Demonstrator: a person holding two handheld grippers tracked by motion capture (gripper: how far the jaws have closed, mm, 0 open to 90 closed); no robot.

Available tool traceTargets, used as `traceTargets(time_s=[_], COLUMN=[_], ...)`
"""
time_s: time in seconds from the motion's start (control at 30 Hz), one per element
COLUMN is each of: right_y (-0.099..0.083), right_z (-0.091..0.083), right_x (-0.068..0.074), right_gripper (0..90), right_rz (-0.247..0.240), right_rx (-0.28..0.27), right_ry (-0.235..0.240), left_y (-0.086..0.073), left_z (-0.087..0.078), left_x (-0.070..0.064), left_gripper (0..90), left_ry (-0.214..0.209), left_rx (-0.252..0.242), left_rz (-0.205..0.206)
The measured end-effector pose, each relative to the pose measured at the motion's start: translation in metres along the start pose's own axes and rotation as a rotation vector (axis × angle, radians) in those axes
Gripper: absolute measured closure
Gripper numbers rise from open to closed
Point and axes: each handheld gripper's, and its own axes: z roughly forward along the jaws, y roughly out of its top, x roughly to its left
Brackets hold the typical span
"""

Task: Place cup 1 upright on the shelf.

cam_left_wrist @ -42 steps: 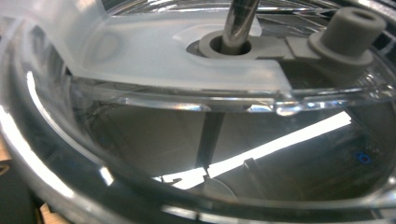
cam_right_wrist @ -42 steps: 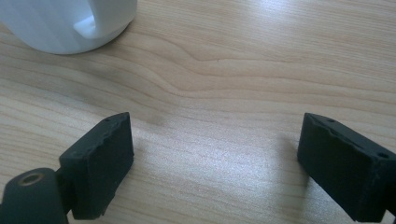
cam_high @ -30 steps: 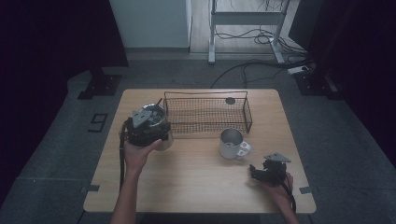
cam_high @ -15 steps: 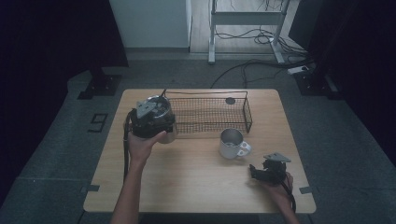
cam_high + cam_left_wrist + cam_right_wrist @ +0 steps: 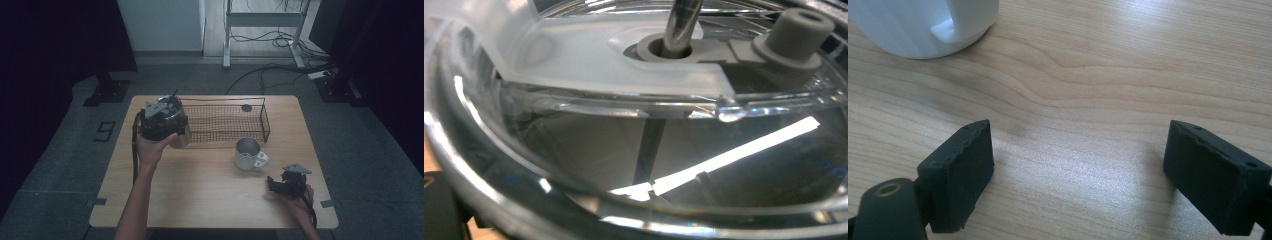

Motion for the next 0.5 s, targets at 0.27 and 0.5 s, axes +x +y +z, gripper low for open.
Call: traceTargets(time_s=[0.27,0.5], right_y=[0.000,0.000], right_z=[0.000,0.000], right_x=[0.000,0.000], right_gripper=[12.6,12.6], right_rz=[0.001,0.001], right_rx=[-0.002,-0.003], right_ry=[-0.002,-0.002], left_y=[0.009,0.014], left_z=[0.010,0.024], left_x=[0.004,0.003], left_gripper=[4.1,4.1], left_ry=[0.010,0.009], left_rx=[0.002,0.008], left_rz=[-0.008,-0.010])
